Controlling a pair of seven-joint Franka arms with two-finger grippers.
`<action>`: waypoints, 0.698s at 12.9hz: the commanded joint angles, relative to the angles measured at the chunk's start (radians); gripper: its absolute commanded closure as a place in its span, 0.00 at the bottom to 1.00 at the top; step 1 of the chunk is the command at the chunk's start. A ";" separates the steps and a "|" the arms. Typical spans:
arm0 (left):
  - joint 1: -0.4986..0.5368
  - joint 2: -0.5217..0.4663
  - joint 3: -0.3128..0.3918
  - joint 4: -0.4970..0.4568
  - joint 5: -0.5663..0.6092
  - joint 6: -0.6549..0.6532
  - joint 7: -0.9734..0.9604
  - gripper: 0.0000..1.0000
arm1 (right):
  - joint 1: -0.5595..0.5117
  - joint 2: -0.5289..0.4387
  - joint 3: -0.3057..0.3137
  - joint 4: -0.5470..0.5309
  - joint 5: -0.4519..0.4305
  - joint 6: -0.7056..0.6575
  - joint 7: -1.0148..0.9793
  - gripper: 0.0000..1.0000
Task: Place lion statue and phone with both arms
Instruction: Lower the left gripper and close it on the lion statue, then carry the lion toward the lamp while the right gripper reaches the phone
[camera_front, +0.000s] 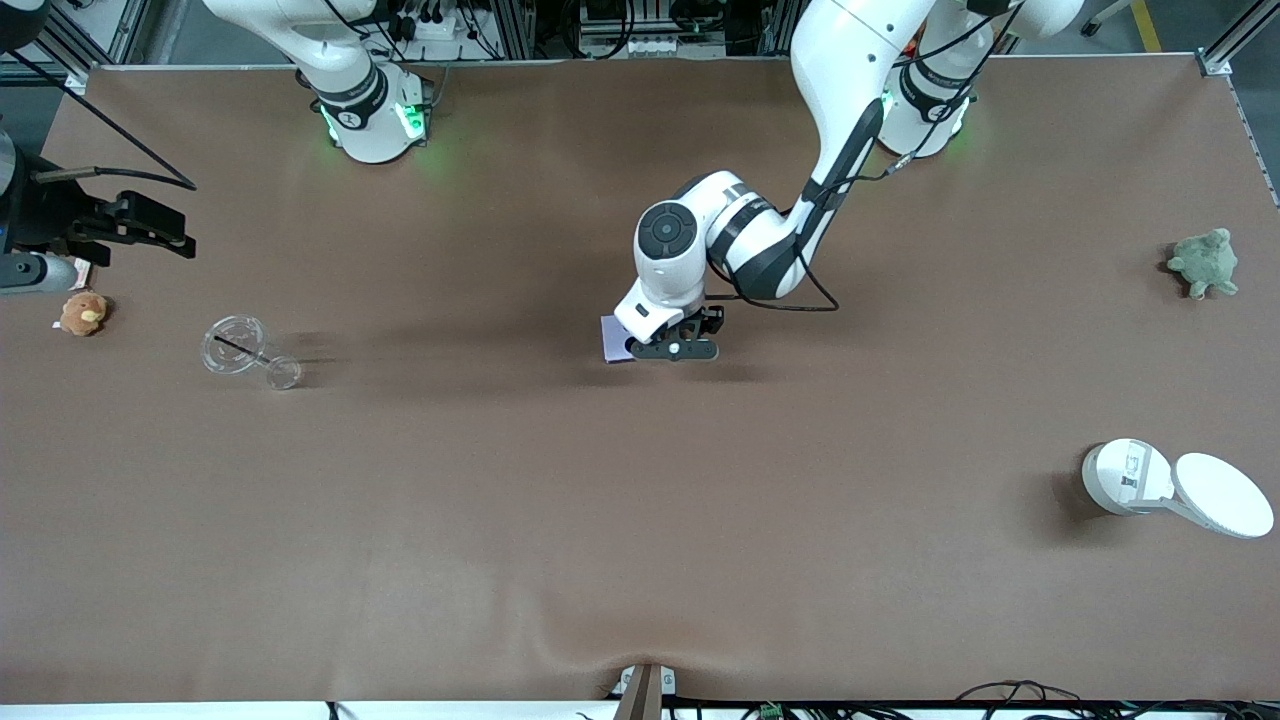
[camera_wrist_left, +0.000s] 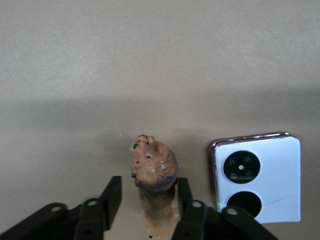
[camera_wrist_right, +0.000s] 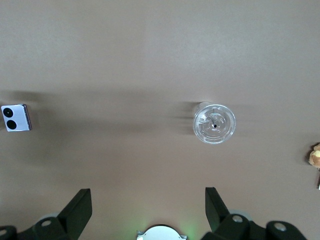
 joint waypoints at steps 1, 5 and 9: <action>-0.007 0.003 0.002 0.021 0.043 0.012 -0.071 1.00 | -0.007 0.024 0.009 0.016 -0.014 -0.036 -0.009 0.00; 0.025 -0.086 0.007 0.047 0.043 -0.072 -0.103 1.00 | 0.018 0.078 0.015 0.022 0.003 -0.031 -0.006 0.00; 0.194 -0.183 0.007 0.111 0.043 -0.316 -0.080 1.00 | 0.113 0.159 0.015 0.045 0.020 -0.008 0.006 0.00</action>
